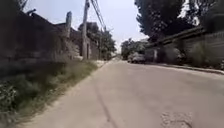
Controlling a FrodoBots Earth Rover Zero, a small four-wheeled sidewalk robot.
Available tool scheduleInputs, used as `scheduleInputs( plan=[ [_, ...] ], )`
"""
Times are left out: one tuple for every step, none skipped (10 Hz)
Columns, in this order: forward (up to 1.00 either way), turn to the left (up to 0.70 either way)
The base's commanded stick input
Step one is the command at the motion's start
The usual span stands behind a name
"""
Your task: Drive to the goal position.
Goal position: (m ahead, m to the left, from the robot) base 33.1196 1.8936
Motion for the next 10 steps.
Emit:
scheduleInputs(
  plan=[
    [1.00, 0.02],
    [1.00, 0.02],
    [1.00, 0.02],
    [1.00, 0.02],
    [1.00, 0.02],
    [1.00, 0.02],
    [1.00, 0.02],
    [1.00, 0.02],
    [1.00, 0.02],
    [1.00, 0.02]
  ],
)
